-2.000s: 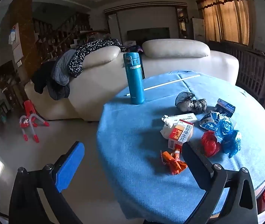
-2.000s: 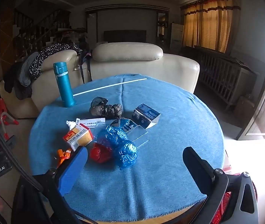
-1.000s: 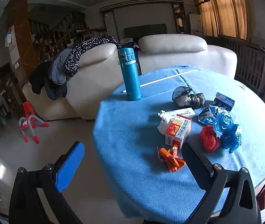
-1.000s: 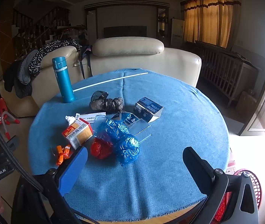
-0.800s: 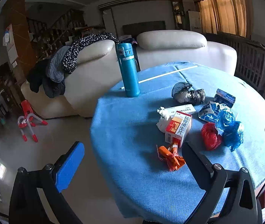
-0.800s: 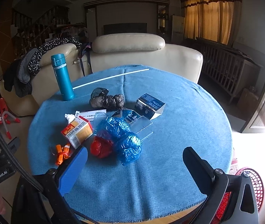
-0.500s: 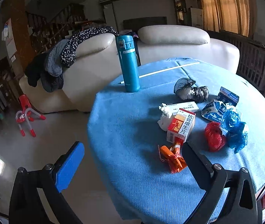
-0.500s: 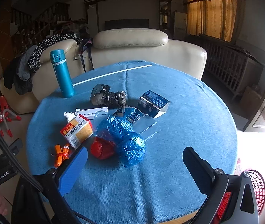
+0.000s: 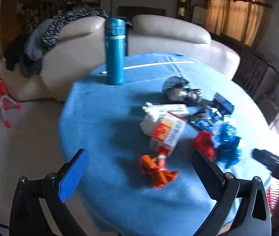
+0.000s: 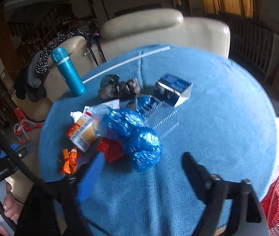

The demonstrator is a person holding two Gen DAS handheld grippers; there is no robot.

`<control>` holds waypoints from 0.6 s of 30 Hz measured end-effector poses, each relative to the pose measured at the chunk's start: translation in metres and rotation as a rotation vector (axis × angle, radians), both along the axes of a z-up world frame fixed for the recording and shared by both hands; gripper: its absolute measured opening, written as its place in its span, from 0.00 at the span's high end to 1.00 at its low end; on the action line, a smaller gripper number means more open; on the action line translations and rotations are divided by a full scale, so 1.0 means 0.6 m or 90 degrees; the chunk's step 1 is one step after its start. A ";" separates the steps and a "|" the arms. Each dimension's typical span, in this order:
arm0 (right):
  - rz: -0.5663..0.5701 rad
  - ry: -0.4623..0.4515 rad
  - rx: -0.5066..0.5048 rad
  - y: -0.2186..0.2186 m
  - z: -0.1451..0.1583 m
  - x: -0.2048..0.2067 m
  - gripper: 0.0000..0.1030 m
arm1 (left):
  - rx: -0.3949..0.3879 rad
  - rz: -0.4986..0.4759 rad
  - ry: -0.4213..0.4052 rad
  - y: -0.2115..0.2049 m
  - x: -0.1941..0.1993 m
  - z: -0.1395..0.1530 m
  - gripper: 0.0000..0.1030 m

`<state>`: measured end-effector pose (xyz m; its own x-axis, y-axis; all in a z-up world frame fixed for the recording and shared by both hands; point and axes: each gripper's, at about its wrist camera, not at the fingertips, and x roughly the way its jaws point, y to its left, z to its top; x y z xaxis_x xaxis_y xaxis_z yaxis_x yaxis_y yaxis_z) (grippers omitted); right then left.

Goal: Collect trash
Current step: 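Grasp the white-red medicine box with left tool while right tool grasps blue plastic bundle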

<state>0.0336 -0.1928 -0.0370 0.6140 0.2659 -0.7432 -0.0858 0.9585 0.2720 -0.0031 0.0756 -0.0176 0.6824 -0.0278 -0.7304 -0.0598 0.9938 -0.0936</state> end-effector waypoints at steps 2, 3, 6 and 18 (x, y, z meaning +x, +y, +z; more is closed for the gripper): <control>0.011 0.021 0.021 -0.006 -0.014 0.020 0.31 | -0.003 -0.005 0.002 -0.004 0.005 -0.001 0.00; 0.016 0.021 0.023 -0.006 -0.020 0.031 0.31 | 0.002 -0.009 0.002 -0.004 0.007 -0.002 0.00; 0.044 0.038 -0.008 0.006 -0.047 0.069 0.31 | -0.001 -0.015 0.008 0.006 0.017 -0.007 0.00; 0.107 0.059 0.050 0.032 -0.088 0.100 0.45 | -0.115 -0.067 0.114 0.009 0.130 -0.071 0.00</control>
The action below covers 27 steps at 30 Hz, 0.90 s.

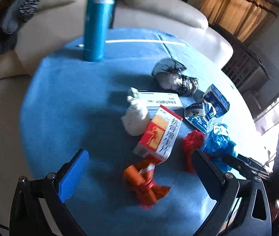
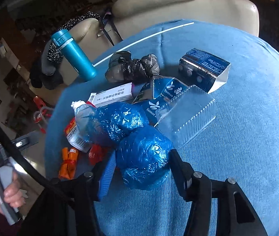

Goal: Collect trash
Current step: 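Grasp the white-red medicine box with left tool while right tool grasps blue plastic bundle, then carry both items to the red mesh basket and open both tools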

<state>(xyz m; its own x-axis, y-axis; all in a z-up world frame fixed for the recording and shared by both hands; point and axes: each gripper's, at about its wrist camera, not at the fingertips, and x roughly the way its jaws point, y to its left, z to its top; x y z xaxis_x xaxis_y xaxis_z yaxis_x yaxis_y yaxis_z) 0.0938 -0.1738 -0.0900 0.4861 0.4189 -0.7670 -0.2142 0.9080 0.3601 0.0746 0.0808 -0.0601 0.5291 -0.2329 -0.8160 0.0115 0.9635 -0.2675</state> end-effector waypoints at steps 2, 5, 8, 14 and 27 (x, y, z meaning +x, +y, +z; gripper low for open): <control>-0.006 0.013 0.020 -0.013 0.004 -0.007 0.46 | 0.013 -0.016 0.007 -0.015 0.019 -0.011 0.00; -0.027 0.021 0.050 -0.039 0.011 -0.021 0.46 | 0.037 -0.037 0.023 -0.038 0.040 -0.034 0.00; -0.051 0.030 0.082 -0.076 0.017 -0.041 0.46 | 0.066 -0.061 0.029 -0.058 0.047 -0.048 0.06; -0.091 0.030 0.138 -0.138 0.028 -0.085 0.46 | 0.089 -0.090 0.055 -0.073 0.059 -0.068 0.46; -0.208 -0.055 0.177 -0.291 0.082 -0.170 0.46 | 0.121 -0.146 -0.087 -0.145 -0.035 0.082 0.48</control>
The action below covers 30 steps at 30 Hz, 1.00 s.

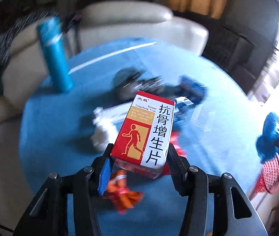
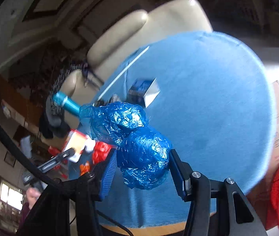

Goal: Collect trash
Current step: 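Carry both items to the red mesh basket and open both tools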

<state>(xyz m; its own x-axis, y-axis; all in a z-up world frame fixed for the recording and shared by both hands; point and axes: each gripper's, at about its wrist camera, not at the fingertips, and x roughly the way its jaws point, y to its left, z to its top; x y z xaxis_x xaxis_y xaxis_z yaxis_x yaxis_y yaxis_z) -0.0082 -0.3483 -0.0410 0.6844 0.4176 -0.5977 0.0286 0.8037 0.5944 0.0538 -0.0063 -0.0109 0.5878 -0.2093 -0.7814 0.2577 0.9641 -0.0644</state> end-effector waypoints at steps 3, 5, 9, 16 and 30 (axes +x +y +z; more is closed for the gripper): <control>-0.050 -0.008 0.002 -0.052 0.007 -0.032 0.46 | 0.013 -0.087 -0.025 -0.083 -0.026 0.028 0.48; -0.086 -0.008 0.002 -0.091 0.008 -0.061 0.46 | 0.011 -0.160 -0.024 -0.150 -0.045 0.036 0.47; -0.188 0.005 0.000 -0.187 -0.003 -0.145 0.46 | 0.008 -0.322 0.006 -0.310 -0.086 0.027 0.47; -0.364 0.047 0.053 -0.329 -0.052 -0.286 0.44 | 0.002 -0.503 0.078 -0.547 -0.146 -0.016 0.47; -0.545 0.082 0.107 -0.457 -0.127 -0.364 0.28 | 0.045 -0.562 0.137 -0.678 -0.168 -0.074 0.41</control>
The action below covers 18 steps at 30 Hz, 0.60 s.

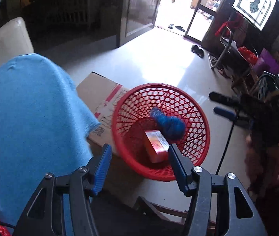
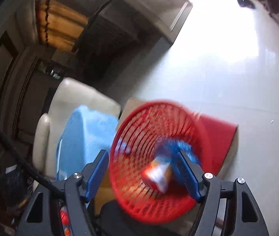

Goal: Collect trash
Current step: 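Carry both items to the red mesh basket and open both tools, then grasp the orange wrapper with left tool while right tool grasps clear plastic tray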

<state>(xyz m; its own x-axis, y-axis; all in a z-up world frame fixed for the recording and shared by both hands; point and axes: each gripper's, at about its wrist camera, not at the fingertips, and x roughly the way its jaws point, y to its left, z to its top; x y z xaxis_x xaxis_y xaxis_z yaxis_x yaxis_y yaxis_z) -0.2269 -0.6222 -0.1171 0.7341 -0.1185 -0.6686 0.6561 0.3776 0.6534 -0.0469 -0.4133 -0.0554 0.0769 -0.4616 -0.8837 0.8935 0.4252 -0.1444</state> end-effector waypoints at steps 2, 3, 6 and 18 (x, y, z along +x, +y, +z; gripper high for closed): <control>-0.045 0.017 -0.017 -0.023 -0.006 -0.003 0.28 | -0.008 0.029 -0.005 0.041 0.022 0.019 0.41; -0.070 0.030 -0.012 -0.040 -0.016 0.000 0.28 | -0.016 0.051 -0.011 0.068 0.033 0.030 0.41; -0.112 0.055 0.029 -0.069 -0.059 0.006 0.28 | -0.028 0.129 -0.049 0.163 0.064 0.060 0.41; -0.021 0.144 0.092 0.036 -0.120 0.096 0.27 | -0.001 0.425 -0.133 0.476 0.139 0.095 0.39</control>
<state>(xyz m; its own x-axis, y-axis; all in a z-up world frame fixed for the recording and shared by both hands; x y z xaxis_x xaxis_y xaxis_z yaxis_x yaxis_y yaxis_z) -0.1690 -0.6005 -0.1893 0.5618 -0.0307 -0.8267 0.8017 0.2666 0.5350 0.0367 -0.1277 0.0017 0.5132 -0.2573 -0.8188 0.4502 0.8929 0.0016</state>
